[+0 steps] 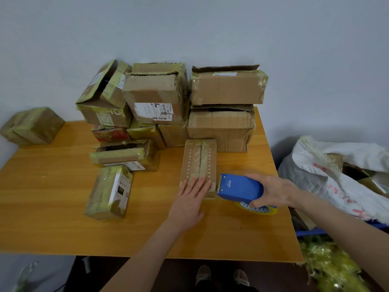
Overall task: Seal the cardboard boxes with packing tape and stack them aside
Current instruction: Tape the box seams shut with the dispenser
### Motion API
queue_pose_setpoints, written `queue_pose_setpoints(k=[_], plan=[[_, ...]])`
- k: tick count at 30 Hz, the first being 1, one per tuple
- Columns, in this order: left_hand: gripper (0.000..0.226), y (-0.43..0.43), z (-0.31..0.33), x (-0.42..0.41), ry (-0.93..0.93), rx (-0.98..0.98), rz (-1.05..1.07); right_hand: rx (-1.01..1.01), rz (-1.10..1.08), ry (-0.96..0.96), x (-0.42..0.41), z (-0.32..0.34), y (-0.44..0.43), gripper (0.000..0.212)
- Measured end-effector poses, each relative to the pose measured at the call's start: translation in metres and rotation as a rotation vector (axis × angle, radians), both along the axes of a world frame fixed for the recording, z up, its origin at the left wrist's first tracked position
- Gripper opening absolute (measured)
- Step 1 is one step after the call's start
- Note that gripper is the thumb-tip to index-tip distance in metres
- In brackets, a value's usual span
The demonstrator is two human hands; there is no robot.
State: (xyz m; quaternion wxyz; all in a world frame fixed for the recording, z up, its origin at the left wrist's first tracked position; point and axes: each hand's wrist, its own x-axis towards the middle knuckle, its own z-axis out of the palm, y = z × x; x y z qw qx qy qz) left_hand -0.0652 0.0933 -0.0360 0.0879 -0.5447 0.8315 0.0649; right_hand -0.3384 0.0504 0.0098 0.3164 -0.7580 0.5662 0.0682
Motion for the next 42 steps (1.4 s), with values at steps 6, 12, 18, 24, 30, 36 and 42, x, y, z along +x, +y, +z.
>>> queue_pose_setpoints(k=[6,12,18,24,30,36,42], plan=[[0.092,-0.003,0.001,0.000,0.001,0.024,-0.002,0.085,-0.038,-0.010,-0.036,-0.001,0.003,0.085],[0.093,0.000,0.003,-0.003,-0.001,-0.008,0.005,0.020,0.098,0.180,-0.012,-0.003,-0.006,0.075],[0.094,-0.001,0.003,-0.004,0.013,-0.007,0.008,0.048,0.166,0.260,0.025,-0.002,-0.021,0.072],[0.094,-0.001,0.001,-0.003,0.006,-0.016,0.004,0.164,0.148,0.225,0.031,0.001,-0.035,0.066],[0.094,-0.001,0.004,-0.002,0.000,0.005,-0.011,0.187,0.017,0.190,0.030,0.000,-0.032,0.065],[0.094,-0.002,0.004,-0.002,0.013,0.010,-0.011,0.217,-0.419,-0.266,0.001,-0.001,-0.031,0.038],[0.092,-0.001,0.003,-0.005,0.046,0.007,0.009,0.263,-0.955,-0.708,0.028,-0.032,-0.020,0.046]])
